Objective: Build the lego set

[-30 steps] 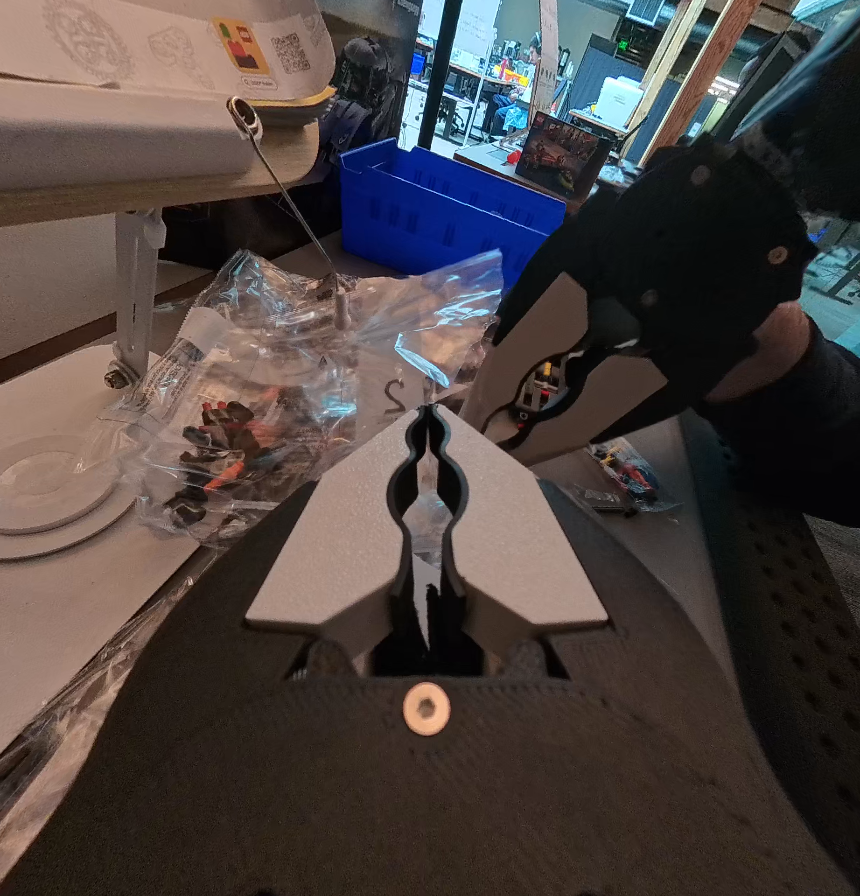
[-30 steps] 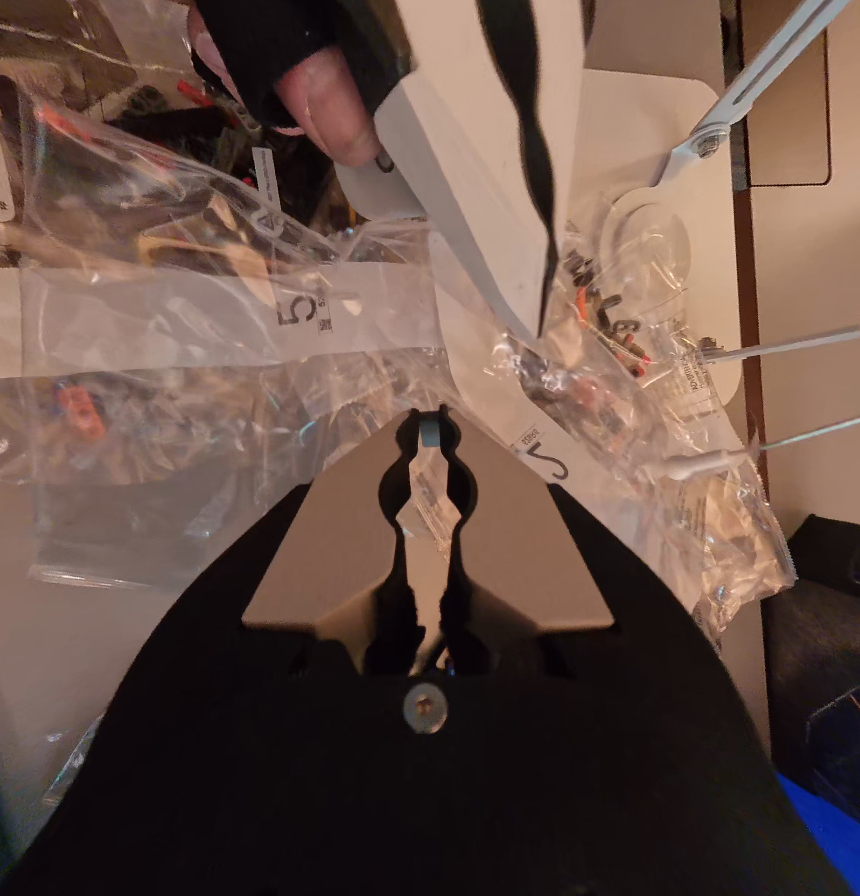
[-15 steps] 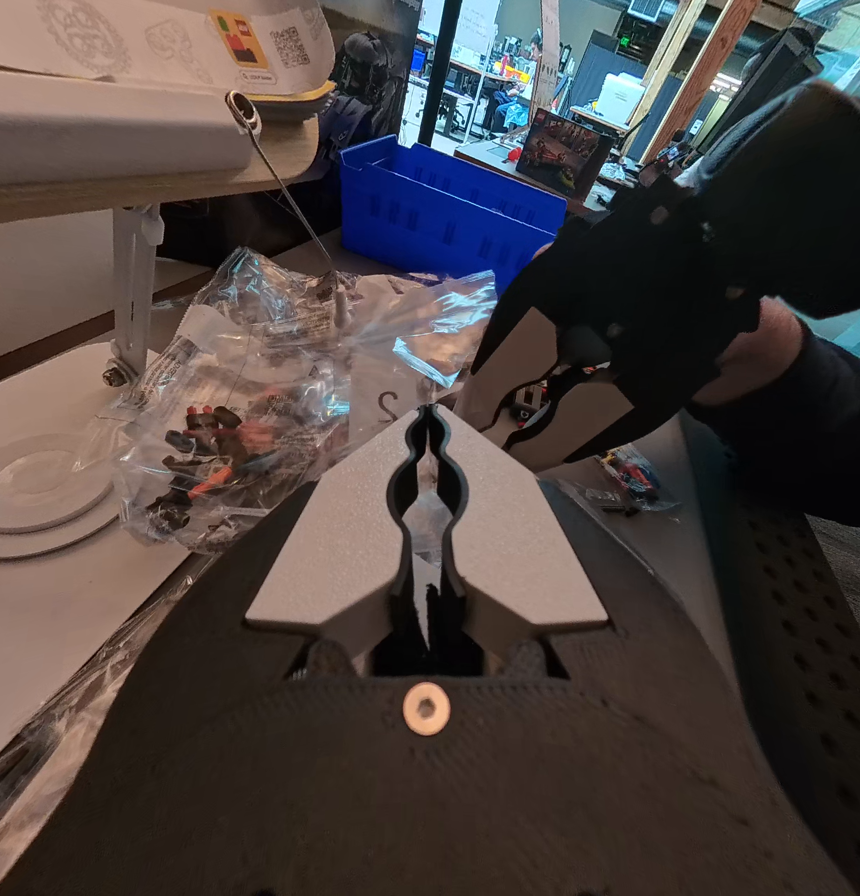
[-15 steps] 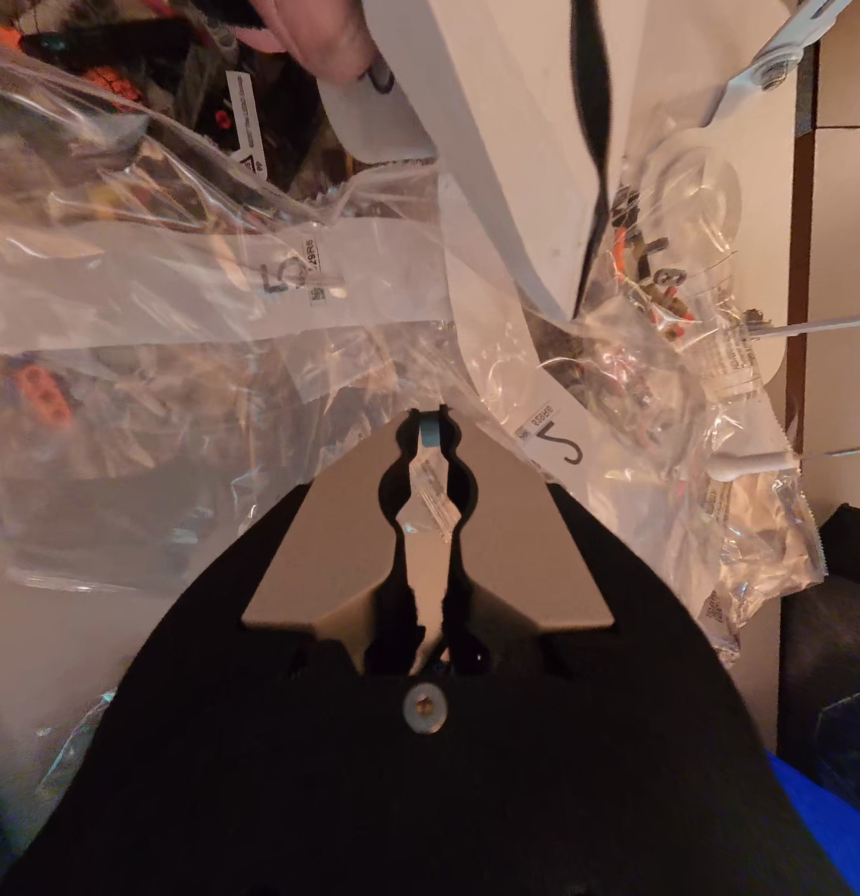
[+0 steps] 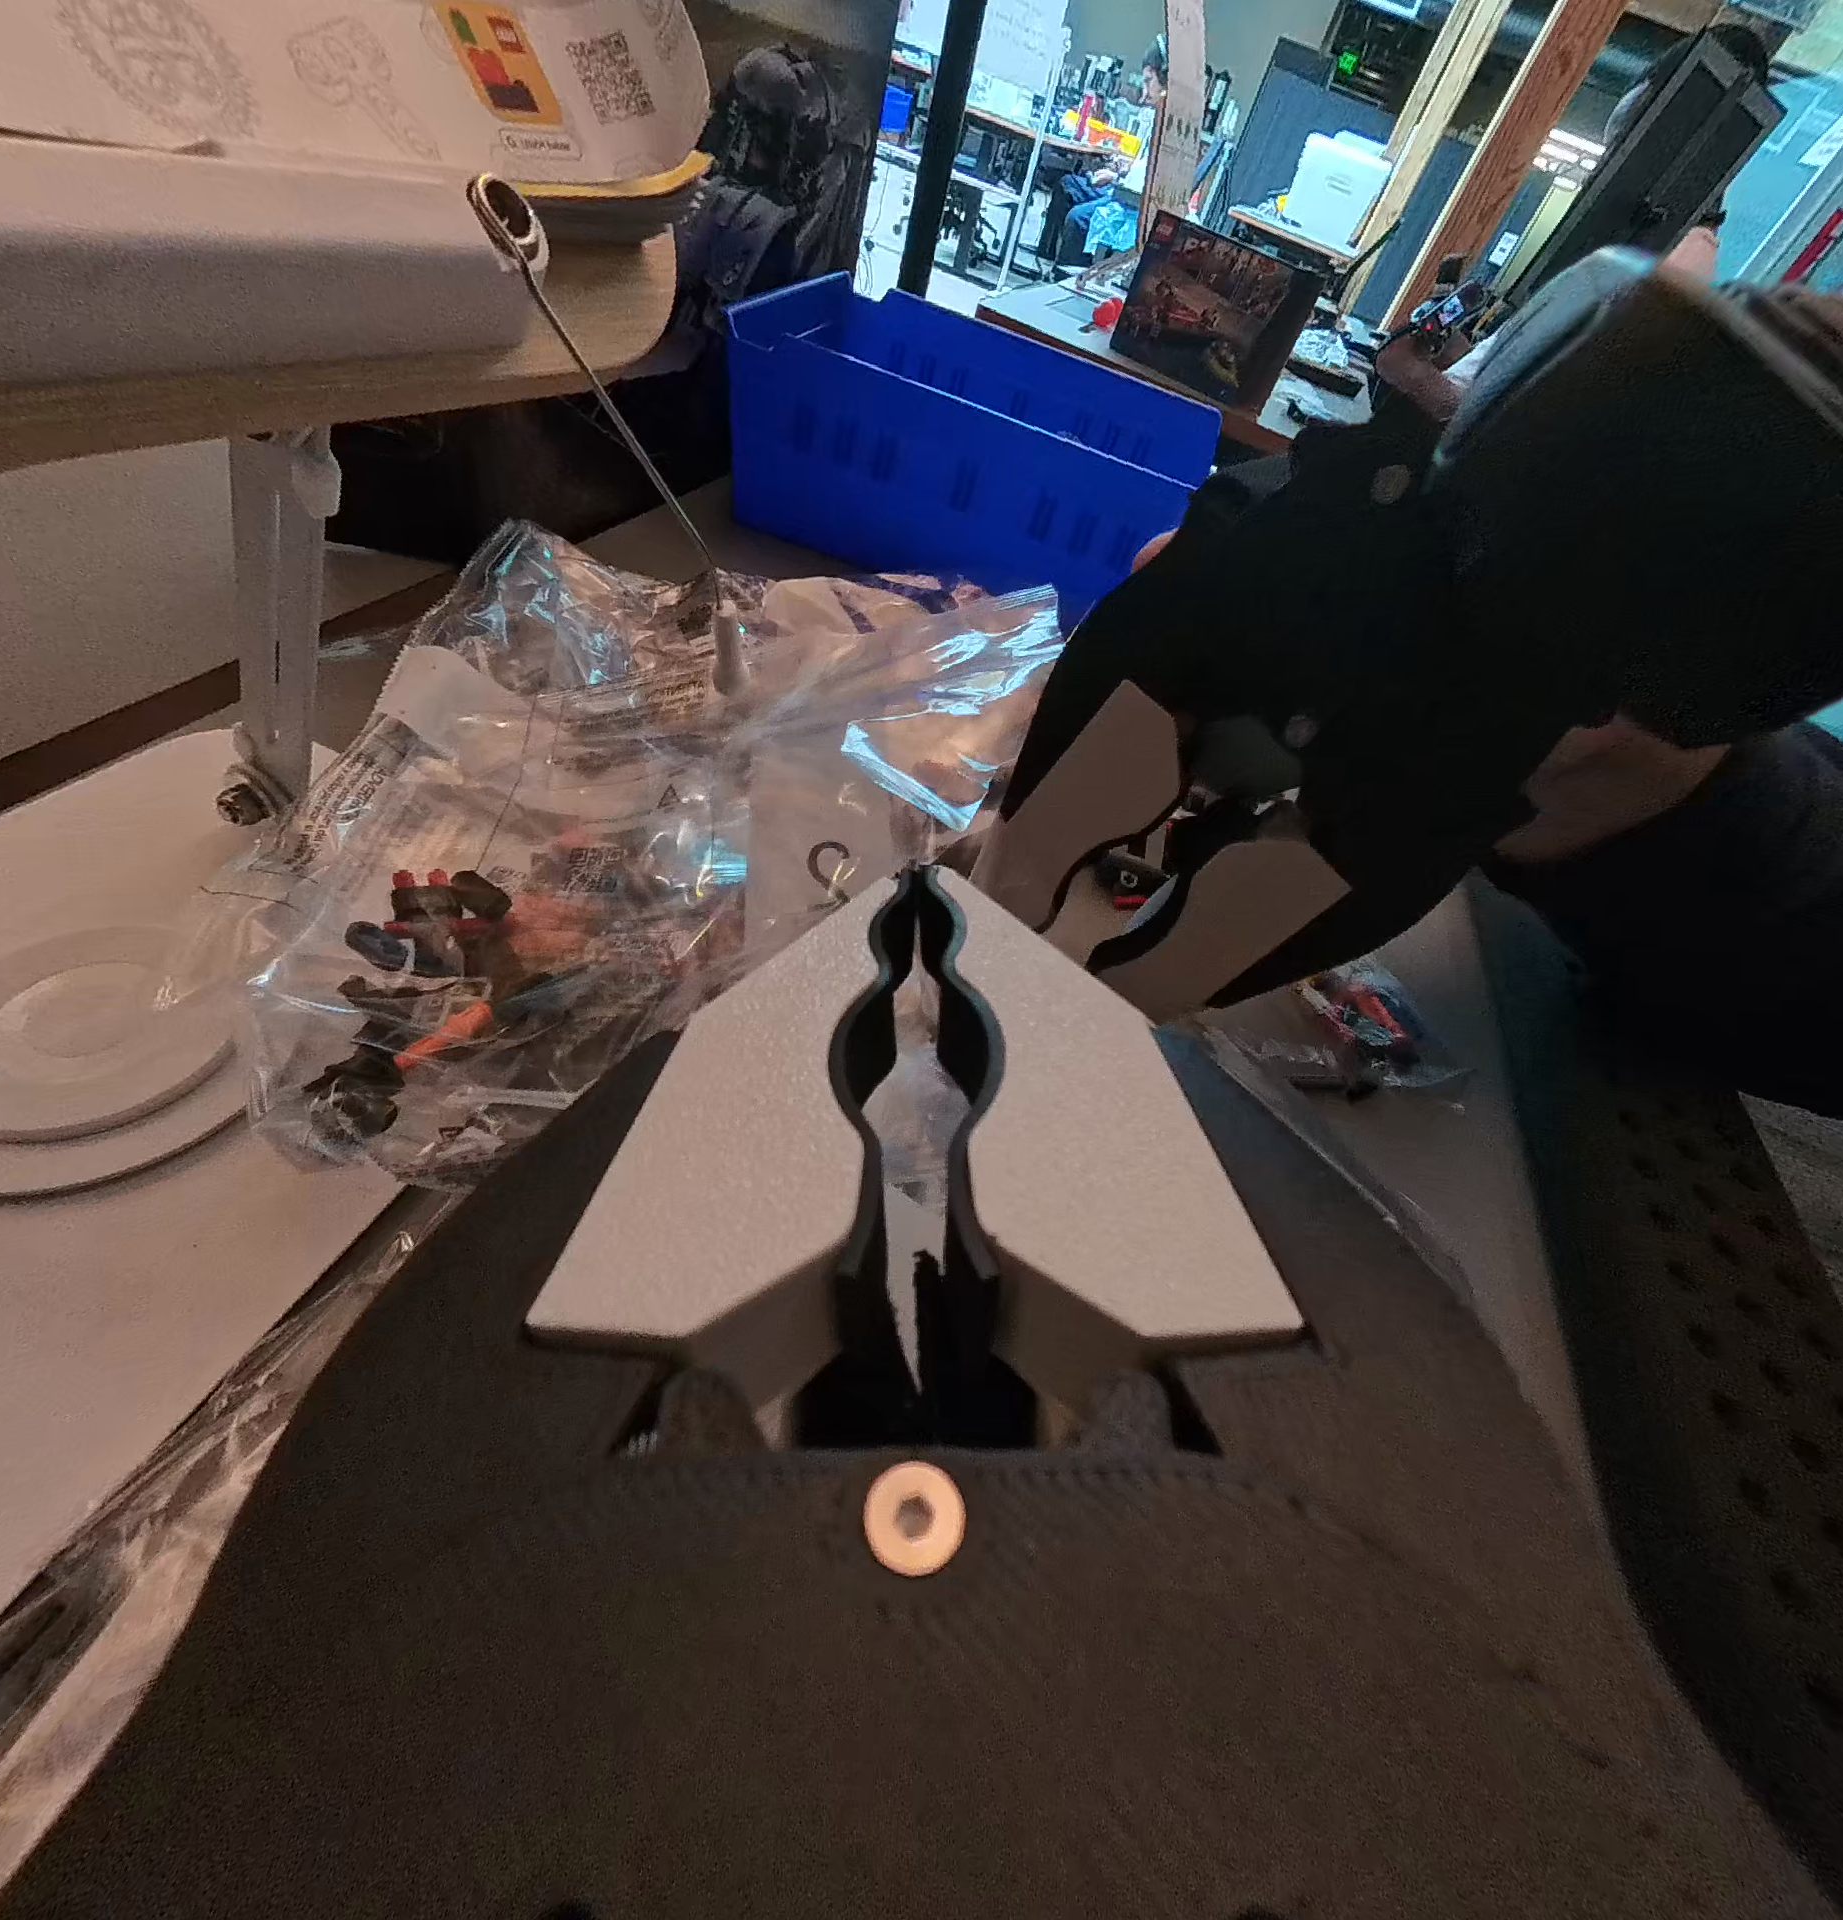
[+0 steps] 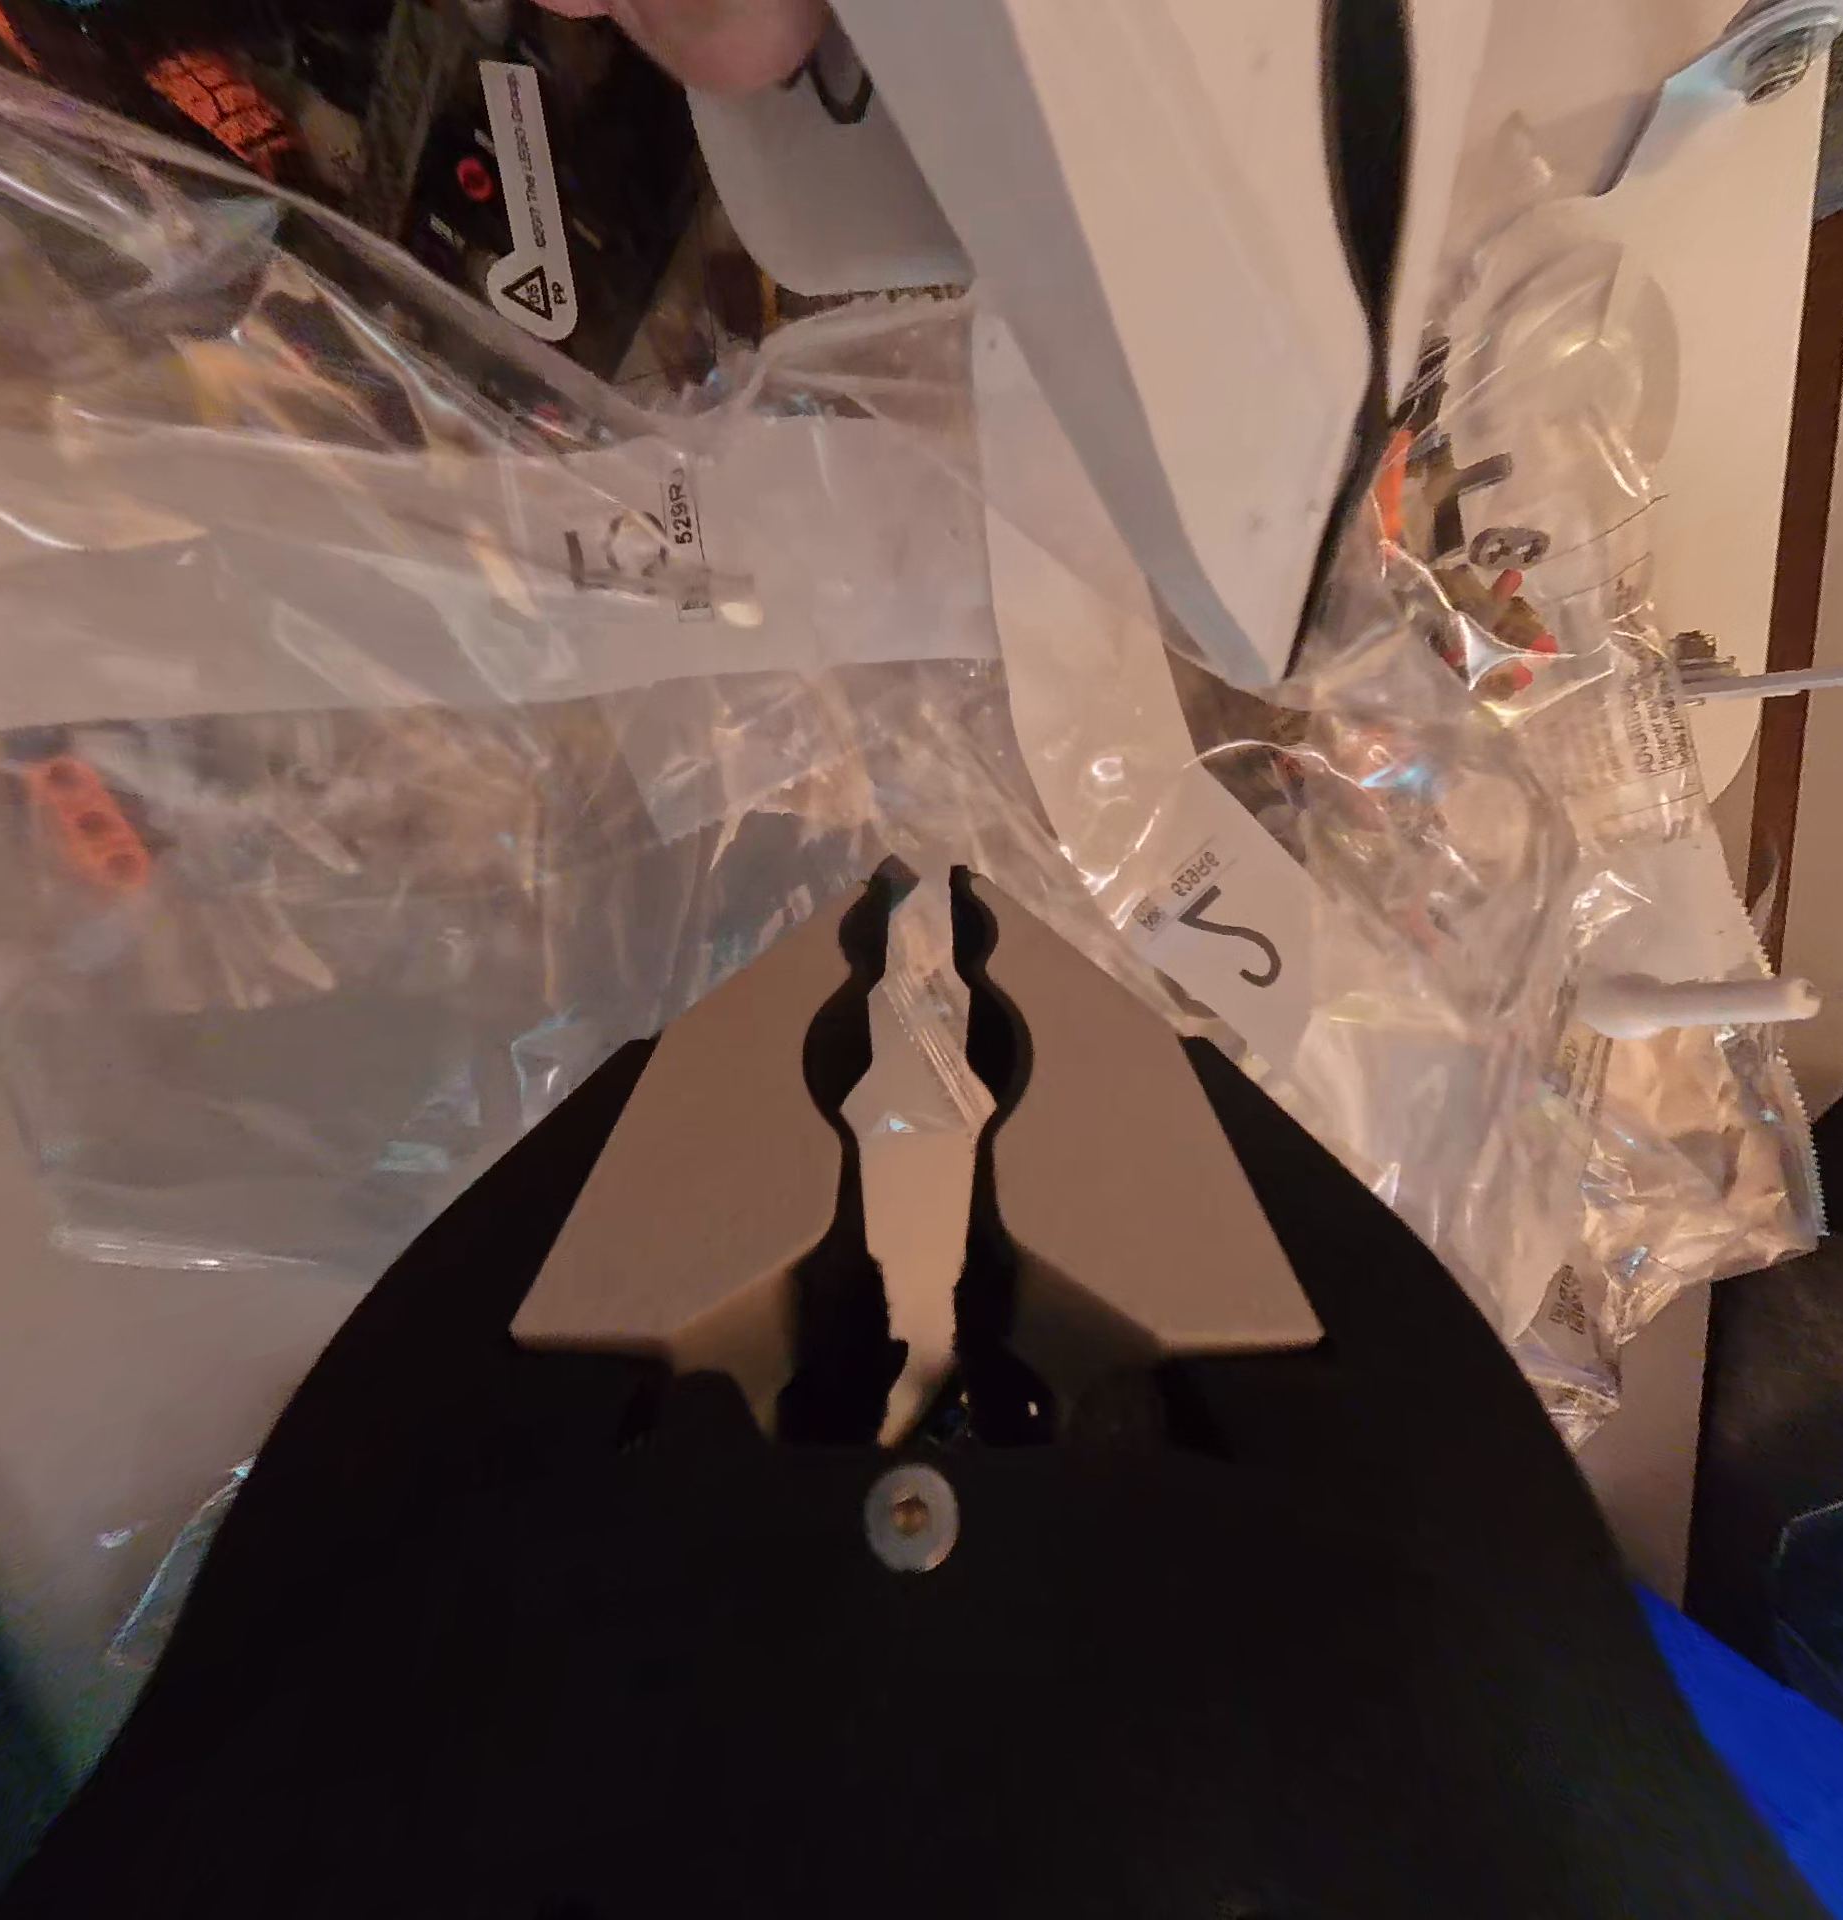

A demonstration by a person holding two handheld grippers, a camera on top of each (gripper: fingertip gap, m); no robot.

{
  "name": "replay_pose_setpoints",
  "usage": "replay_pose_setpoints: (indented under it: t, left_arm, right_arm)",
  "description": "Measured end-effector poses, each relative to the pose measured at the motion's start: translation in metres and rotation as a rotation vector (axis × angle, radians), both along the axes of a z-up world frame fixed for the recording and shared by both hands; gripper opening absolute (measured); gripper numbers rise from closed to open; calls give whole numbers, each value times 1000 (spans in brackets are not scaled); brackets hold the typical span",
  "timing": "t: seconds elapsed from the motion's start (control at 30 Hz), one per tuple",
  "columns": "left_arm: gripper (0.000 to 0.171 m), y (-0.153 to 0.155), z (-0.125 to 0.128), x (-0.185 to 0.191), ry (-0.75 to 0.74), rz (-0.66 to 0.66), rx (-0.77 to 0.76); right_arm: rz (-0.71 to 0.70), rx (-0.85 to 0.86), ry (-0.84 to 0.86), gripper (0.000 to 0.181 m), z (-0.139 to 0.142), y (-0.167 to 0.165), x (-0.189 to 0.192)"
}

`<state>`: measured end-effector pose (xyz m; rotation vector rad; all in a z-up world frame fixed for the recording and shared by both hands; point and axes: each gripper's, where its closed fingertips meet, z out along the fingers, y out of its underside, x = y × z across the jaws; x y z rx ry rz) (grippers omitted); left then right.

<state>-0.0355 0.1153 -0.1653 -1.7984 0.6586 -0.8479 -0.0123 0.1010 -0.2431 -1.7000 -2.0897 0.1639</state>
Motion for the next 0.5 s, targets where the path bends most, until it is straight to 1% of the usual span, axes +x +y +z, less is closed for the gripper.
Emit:
replay_pose_setpoints:
  t: [0.33,0.5]
  left_arm:
    - [0,0,0,0,3,-1,2]
    - [0,0,1,0,1,1,3]
  right_arm:
    - [1,5,16,7,4,-1,0]
    - [5,-1,47,6,14,-4,2]
